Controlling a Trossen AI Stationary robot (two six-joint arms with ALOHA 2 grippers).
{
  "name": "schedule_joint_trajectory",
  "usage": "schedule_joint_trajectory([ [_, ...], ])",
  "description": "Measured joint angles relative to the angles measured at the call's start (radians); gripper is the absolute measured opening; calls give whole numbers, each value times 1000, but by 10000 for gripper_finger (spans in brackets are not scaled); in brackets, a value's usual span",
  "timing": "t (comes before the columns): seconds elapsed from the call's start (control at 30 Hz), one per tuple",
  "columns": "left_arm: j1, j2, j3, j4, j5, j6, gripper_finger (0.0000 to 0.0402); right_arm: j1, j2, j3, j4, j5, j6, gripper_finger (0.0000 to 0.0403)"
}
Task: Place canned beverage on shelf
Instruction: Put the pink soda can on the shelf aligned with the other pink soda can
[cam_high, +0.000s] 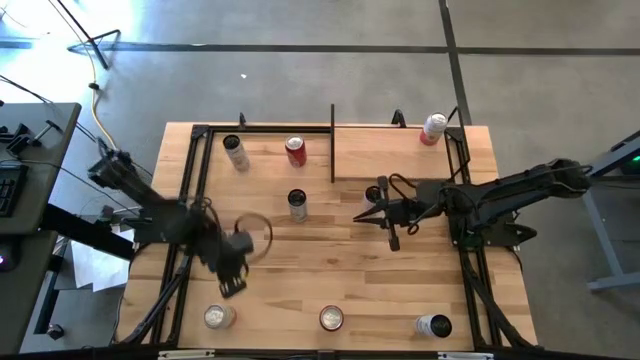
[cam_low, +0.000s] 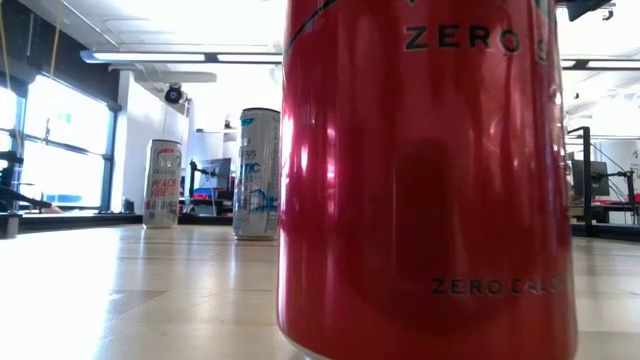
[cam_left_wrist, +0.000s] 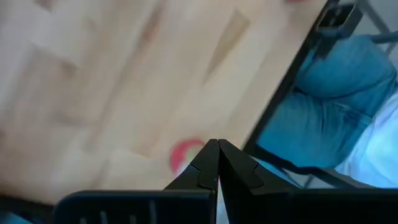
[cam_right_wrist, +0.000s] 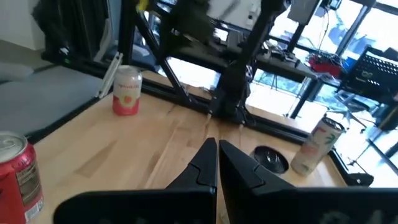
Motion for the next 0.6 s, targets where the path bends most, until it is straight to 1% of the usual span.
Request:
schedule_joint_trajectory([
  [0.17, -102, 127, 68, 1, 13, -240, 2, 64, 0, 0, 1, 54, 26, 0],
  [0.3, -163, 208, 119, 4, 55, -369, 21, 117, 0, 0, 2, 86, 26, 0],
  [0.43, -201, 284, 163, 3, 113, -448, 65, 170, 0, 0, 2, 146, 46, 0],
  [0.6, -223, 368, 215, -17, 206, -496, 142, 241, 23, 0, 10, 228, 46, 0],
])
